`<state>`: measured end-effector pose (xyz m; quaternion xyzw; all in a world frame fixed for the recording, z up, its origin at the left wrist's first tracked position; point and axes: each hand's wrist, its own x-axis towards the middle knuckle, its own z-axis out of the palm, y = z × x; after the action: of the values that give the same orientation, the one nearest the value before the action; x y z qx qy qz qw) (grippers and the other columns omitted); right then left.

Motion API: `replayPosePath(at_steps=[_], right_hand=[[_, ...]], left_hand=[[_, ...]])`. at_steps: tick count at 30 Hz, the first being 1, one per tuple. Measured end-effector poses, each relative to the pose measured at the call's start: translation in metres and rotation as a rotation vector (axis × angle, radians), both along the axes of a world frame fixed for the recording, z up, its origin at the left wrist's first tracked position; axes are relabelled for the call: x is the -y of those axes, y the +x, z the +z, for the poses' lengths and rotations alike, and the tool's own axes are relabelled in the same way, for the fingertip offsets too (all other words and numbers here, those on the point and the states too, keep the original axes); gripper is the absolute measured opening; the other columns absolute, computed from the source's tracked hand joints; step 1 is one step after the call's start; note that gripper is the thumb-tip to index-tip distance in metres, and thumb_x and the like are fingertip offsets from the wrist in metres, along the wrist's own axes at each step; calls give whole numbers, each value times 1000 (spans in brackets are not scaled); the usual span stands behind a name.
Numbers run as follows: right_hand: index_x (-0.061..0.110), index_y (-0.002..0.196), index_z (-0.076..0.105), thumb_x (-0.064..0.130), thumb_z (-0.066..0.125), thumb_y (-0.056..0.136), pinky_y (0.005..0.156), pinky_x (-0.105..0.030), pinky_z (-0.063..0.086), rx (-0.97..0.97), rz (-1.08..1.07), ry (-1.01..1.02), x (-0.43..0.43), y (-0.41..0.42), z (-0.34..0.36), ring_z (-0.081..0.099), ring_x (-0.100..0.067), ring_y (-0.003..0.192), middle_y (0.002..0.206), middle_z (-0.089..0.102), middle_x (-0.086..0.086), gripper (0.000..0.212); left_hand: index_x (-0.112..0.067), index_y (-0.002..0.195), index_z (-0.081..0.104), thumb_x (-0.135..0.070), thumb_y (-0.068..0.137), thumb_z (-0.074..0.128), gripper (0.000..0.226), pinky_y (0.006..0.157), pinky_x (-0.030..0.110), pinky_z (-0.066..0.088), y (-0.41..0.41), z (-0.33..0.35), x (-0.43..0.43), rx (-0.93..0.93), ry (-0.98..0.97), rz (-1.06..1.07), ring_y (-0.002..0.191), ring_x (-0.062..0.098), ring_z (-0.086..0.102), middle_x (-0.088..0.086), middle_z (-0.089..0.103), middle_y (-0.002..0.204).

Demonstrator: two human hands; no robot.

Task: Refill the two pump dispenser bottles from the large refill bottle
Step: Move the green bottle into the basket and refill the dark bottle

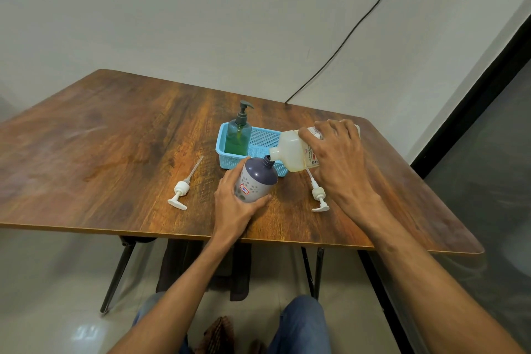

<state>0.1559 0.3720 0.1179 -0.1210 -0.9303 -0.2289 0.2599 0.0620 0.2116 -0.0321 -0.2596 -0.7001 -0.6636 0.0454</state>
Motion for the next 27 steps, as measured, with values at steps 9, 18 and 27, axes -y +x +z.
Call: replayPosePath(at_steps=[9,18,27], right_hand=[[20,126,58,18,91,63,97,-53,43,8,11,7,1,-1,3,54,-39,115,123,62,-17,71],[20,127,57,20,89,66,99,-52,41,17,16,30,1,-1,6,53,-38,117,124,61,-17,70],[20,127,57,20,89,66,100,-52,41,21,14,51,3,-2,8,53,-38,117,125,60,-17,68]], left_hand=[[-21,146,50,-52,64,85,95,105,48,52,0,-1,0,-1,14,3,126,14,56,-2,59,138],[-25,145,50,-50,64,87,92,104,47,52,-1,-1,0,-16,21,3,125,12,57,-5,59,136],[-29,144,50,-52,64,86,91,103,48,53,-1,-1,0,-22,34,8,124,13,58,-6,60,135]])
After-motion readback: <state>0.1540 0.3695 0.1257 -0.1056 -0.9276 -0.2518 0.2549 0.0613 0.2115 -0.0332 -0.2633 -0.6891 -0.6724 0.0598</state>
